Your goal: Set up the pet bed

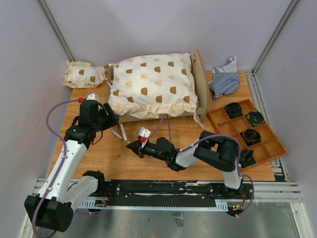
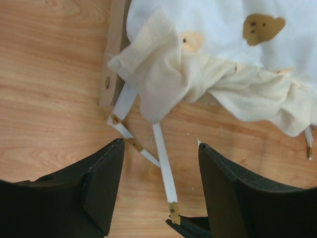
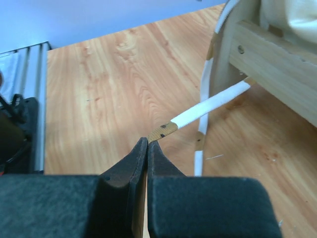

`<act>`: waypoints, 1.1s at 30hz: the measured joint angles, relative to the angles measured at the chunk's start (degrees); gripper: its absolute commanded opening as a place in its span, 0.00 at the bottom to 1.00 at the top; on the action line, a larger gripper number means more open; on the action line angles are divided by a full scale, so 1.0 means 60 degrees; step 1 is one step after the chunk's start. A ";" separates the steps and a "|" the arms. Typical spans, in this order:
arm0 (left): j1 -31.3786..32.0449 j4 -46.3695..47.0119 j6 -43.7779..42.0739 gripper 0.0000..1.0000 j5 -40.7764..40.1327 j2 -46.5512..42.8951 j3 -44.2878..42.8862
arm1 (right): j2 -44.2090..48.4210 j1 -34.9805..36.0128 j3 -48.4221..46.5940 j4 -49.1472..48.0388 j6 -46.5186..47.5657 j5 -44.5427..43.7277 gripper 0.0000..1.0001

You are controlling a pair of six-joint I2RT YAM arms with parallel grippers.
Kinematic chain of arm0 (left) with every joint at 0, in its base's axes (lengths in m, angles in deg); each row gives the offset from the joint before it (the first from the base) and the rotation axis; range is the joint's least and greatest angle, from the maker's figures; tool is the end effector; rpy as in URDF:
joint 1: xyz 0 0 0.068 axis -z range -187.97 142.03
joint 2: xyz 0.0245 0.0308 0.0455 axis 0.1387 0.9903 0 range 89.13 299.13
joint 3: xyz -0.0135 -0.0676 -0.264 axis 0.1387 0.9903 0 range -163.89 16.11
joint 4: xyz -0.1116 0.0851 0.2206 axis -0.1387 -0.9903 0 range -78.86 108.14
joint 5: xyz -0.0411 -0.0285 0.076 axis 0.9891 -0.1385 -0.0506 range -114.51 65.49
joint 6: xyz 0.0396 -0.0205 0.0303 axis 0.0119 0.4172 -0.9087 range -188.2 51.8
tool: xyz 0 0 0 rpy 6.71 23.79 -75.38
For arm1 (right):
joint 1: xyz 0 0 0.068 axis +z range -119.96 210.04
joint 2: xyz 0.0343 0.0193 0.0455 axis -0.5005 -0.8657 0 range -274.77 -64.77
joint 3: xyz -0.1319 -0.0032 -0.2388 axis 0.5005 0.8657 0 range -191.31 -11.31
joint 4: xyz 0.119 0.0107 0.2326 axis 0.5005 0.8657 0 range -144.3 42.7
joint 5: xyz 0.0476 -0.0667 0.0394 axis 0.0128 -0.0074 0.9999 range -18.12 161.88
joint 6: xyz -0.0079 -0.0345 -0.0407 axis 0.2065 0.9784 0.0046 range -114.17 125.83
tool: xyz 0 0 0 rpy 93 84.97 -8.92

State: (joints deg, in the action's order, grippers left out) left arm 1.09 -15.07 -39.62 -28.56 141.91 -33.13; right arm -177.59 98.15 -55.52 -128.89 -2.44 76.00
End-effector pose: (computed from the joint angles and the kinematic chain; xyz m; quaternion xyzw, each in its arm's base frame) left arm 0.1943 -0.0285 0.3030 -0.1670 0.8778 -0.1145 0.4341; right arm 0.1380 0.3504 0.1619 -0.3569 0.5664 0.4780 0.5687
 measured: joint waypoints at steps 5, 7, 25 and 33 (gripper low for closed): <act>0.0000 -0.0164 0.0579 0.63 0.0667 -0.0543 0.0816 | 0.0568 0.0102 0.0510 -0.0022 -0.0171 0.0142 0.00; 0.0000 -0.0189 0.0805 0.64 0.0922 -0.0681 0.1038 | 0.0692 0.0095 0.0565 -0.0029 -0.0175 0.0127 0.00; 0.0000 0.0892 0.2510 0.15 0.2080 -0.0535 0.2761 | 0.0408 0.0098 -0.0372 0.0168 -0.0040 0.0550 0.00; 0.0000 0.1231 0.2528 0.00 0.1843 -0.0251 0.2852 | 0.0448 0.0102 -0.0171 0.0576 0.0284 0.0448 0.37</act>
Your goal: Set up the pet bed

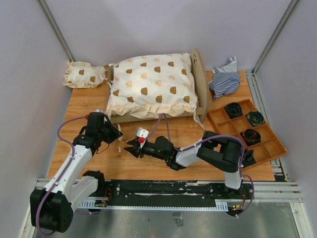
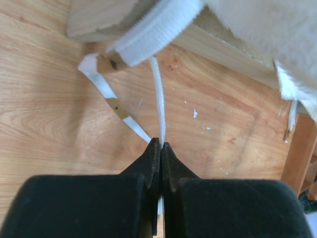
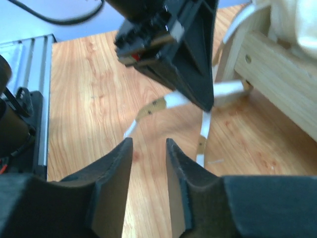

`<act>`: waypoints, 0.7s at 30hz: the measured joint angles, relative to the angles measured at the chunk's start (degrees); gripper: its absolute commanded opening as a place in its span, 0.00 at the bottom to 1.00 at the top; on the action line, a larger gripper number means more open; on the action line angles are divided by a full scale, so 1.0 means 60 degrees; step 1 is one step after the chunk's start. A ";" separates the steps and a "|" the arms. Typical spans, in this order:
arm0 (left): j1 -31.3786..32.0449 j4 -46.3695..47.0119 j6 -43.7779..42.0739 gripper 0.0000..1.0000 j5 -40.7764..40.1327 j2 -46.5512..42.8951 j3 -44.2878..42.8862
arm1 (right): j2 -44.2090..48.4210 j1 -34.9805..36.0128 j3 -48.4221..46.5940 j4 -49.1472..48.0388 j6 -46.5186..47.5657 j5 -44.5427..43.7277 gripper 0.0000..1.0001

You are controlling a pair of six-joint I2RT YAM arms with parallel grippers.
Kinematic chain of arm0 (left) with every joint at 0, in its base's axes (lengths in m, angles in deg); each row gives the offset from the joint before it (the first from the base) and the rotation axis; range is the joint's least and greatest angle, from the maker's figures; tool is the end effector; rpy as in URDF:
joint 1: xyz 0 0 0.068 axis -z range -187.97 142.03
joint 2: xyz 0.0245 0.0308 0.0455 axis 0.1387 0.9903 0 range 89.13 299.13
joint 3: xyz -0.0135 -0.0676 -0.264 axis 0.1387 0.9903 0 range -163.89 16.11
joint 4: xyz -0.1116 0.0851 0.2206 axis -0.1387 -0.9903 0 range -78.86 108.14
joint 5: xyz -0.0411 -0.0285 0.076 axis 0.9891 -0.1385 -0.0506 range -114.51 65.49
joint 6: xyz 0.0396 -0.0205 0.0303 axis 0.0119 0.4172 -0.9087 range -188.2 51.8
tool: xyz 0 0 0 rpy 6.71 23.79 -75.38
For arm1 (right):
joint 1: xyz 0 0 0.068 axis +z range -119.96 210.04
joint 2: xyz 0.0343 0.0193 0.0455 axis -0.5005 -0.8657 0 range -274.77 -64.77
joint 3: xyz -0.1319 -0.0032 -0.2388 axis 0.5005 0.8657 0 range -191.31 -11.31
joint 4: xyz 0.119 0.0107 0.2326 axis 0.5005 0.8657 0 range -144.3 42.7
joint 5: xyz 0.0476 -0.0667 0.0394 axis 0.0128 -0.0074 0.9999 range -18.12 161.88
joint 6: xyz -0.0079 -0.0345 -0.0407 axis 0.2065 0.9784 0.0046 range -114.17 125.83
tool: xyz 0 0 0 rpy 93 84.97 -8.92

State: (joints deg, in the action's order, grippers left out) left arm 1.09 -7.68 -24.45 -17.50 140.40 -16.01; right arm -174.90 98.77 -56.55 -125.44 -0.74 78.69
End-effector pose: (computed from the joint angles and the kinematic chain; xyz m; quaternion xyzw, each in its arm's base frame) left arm 0.1804 -0.0333 0.2185 -0.2525 0.8871 -0.2205 0.3173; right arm 0.1332 0.3537 0.1768 -0.3820 0.5478 0.4854 0.5642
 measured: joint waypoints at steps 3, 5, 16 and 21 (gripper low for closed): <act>0.0000 -0.0007 0.0000 0.00 -0.0510 -0.0007 0.0000 | 0.0051 -0.0018 0.0197 0.0291 0.0266 -0.0339 0.43; 0.0000 -0.0007 0.0004 0.00 -0.0841 -0.0044 0.0000 | 0.0036 -0.0076 0.0211 0.0543 0.0401 -0.0568 0.45; 0.0000 0.0095 0.0011 0.00 -0.1650 0.0022 0.0178 | -0.1402 -0.0678 -0.0488 0.1311 0.0678 -0.0758 0.48; 0.0000 0.0328 0.0011 0.00 -0.1657 0.0226 0.0237 | -0.1738 -0.0678 -0.0718 0.1628 0.0885 -0.0794 0.41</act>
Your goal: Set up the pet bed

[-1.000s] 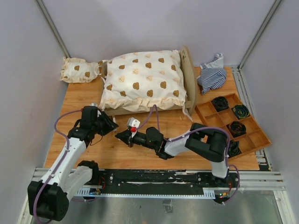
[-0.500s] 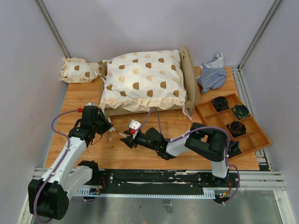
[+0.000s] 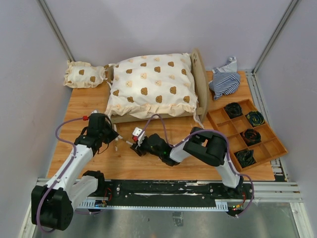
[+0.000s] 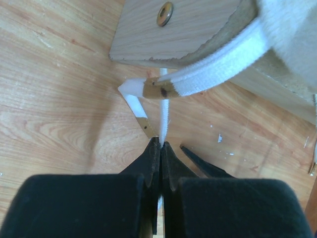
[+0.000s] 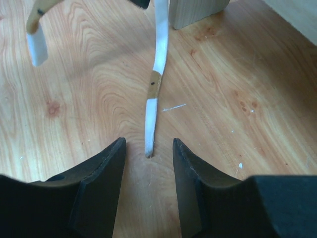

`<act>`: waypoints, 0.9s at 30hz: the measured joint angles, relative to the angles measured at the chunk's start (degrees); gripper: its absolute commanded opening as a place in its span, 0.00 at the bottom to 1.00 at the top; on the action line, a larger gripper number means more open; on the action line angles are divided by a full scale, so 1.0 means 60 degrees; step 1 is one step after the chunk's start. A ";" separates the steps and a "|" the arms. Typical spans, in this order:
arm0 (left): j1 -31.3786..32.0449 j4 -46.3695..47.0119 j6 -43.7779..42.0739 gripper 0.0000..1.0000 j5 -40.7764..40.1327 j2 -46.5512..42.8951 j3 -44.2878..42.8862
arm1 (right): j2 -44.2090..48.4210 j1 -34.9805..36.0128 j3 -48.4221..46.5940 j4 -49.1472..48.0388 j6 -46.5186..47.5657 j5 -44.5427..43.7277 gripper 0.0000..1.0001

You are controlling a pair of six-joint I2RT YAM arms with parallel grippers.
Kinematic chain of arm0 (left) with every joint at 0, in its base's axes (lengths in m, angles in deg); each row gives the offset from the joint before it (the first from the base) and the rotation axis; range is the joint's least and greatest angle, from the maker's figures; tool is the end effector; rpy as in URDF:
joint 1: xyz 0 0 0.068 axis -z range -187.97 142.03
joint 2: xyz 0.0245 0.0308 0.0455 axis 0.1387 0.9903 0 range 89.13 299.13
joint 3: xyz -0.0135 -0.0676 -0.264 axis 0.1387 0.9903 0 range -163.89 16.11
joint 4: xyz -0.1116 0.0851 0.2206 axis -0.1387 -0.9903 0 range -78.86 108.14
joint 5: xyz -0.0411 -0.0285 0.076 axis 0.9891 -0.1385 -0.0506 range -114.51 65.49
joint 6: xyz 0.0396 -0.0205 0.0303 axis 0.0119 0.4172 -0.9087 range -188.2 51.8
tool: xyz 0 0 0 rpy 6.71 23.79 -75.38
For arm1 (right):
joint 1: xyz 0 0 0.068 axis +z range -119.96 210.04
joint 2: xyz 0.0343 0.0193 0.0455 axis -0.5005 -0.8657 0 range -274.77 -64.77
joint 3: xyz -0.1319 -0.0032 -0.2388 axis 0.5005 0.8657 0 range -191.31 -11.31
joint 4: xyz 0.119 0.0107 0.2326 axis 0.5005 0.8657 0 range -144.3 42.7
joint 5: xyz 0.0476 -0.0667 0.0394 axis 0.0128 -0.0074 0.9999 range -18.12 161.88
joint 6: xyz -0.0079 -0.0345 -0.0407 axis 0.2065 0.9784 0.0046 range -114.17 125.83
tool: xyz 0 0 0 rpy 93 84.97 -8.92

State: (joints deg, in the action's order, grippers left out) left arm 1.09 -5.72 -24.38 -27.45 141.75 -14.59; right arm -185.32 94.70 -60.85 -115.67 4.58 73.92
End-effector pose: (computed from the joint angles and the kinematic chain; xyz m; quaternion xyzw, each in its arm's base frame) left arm 0.1838 -0.0276 0.2090 -0.2858 0.8810 -0.1462 0.3475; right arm 0.1695 0.3609 0.1103 -0.4113 0.6438 0.3624 0.5338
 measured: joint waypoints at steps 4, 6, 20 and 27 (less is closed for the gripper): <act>0.0000 0.0135 0.0011 0.00 -0.0011 0.0062 0.0189 | -0.0080 0.0000 -0.0357 0.0375 0.0229 -0.0178 0.14; 0.0000 0.0157 0.0025 0.00 -0.0015 0.0117 0.0248 | -0.0102 0.0000 -0.0423 0.0455 0.0375 -0.0288 0.01; 0.0000 0.0674 -0.0922 0.54 -0.0335 -0.1158 0.0215 | 0.2422 -0.0936 -0.0831 0.2681 -0.0138 0.0936 0.00; 0.0000 0.0936 -0.1683 0.52 -0.0397 -0.1596 -0.0368 | 0.2801 -0.1184 -0.2718 0.4772 -0.1224 0.1934 0.00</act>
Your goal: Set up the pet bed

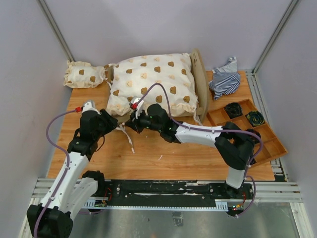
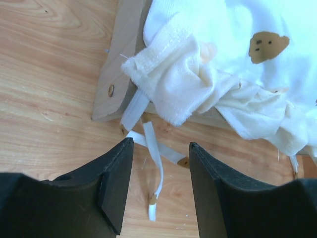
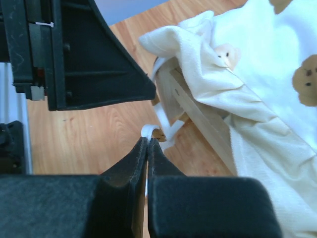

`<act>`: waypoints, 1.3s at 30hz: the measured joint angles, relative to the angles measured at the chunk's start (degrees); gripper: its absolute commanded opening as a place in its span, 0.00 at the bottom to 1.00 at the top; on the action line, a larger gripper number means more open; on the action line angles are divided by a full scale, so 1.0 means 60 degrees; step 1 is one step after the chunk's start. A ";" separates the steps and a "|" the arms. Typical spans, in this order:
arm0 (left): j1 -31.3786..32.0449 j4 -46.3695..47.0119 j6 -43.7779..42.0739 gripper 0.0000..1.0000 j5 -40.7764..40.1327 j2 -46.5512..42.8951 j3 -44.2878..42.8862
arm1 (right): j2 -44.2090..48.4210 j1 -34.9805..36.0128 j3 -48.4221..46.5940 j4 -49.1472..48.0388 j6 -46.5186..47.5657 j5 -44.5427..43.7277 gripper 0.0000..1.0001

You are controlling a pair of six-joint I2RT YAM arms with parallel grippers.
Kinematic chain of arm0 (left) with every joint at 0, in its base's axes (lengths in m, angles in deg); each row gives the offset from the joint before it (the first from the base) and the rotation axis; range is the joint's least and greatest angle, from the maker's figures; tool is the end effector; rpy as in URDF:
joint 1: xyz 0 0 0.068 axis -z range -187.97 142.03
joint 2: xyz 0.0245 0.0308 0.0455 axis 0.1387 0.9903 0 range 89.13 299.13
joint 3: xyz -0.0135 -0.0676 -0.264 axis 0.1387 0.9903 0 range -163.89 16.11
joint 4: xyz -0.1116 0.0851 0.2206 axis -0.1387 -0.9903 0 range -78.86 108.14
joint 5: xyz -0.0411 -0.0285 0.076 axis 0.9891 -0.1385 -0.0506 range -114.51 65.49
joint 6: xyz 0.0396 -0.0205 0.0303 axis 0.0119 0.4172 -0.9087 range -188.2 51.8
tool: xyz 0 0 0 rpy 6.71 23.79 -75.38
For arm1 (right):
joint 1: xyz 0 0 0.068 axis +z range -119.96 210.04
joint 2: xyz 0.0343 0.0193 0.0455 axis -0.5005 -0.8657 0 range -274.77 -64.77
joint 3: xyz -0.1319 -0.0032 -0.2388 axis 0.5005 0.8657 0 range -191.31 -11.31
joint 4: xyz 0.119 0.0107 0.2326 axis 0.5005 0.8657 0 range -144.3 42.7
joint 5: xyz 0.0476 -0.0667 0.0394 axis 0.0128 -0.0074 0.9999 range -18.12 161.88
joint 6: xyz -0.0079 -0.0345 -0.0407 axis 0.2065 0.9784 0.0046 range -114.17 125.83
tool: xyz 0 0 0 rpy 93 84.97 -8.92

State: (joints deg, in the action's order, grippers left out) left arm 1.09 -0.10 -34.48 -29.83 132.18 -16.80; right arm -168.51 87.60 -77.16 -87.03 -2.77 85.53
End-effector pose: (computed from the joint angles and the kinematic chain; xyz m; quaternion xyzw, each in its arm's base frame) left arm 0.1735 -0.0244 0.2577 -0.2064 0.8331 -0.1495 0.4910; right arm 0.2188 0.3599 0.2570 -0.3768 0.6339 0.4391 0.5133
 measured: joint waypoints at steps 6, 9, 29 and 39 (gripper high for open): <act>0.0000 -0.0025 -0.0215 0.40 0.0743 0.0157 -0.0211 | -0.0346 -0.0007 -0.1020 0.1228 -0.0903 0.0488 0.00; 0.0000 0.0062 -0.0619 0.39 0.1184 -0.0102 -0.0157 | -0.0466 -0.0058 -0.1140 0.1501 -0.1351 0.0565 0.00; 0.0000 0.2528 -0.5289 0.46 0.3435 -0.1690 0.1683 | -0.0645 -0.0787 -0.1978 0.2433 -0.3373 0.1086 0.00; 0.0000 0.3078 -0.6572 0.45 0.3934 -0.0729 0.1676 | -0.0754 -0.0787 -0.2036 0.2430 -0.3756 0.1384 0.00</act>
State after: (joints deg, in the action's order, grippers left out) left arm 1.09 18.37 -73.91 -6.23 127.81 -6.74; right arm -173.04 82.88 -89.38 -72.46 -25.30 93.83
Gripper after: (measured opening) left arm 0.452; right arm 0.012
